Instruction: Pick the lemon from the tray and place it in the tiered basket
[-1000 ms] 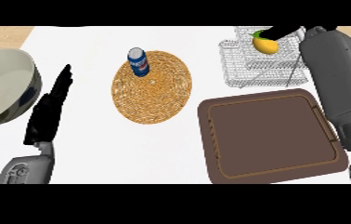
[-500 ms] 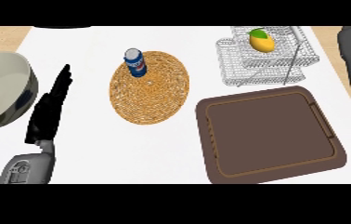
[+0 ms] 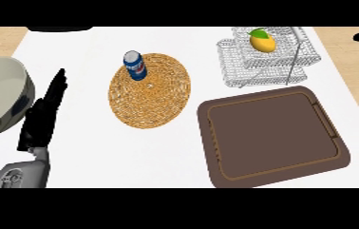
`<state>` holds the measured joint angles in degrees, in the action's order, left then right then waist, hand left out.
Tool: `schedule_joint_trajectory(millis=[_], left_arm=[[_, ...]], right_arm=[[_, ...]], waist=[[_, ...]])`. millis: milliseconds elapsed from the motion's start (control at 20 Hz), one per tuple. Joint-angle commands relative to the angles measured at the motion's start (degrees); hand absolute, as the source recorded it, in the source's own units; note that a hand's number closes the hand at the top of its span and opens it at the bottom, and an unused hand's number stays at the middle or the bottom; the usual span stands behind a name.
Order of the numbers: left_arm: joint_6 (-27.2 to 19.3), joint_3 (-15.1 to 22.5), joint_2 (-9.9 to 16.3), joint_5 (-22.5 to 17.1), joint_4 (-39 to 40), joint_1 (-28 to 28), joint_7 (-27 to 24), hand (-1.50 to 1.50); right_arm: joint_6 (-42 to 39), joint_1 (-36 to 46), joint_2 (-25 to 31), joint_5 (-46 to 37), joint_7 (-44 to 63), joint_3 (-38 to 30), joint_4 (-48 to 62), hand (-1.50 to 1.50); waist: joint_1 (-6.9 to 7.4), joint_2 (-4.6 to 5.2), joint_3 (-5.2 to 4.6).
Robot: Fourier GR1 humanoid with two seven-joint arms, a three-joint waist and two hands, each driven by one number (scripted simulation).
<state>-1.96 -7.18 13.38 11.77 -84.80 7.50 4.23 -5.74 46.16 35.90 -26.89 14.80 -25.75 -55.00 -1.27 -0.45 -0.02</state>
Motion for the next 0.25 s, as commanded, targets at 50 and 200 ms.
schedule_joint_trajectory(millis=[50, 200], left_arm=[[0.60, -0.05, 0.02, -0.39, -1.94, -0.39, 1.18, 0.00], [1.12, -0.85, 0.77, -0.50, -1.60, -1.03, 0.44, 0.00]], right_arm=[[-7.47, -10.55, 5.00, 8.39, -3.36, -6.92, -7.32, -1.50], [-9.24, -16.57, 4.87, 12.40, -5.93, -10.56, -9.67, -1.50]], waist=[[-0.04, -0.01, 0.03], [0.39, 0.17, 0.02]])
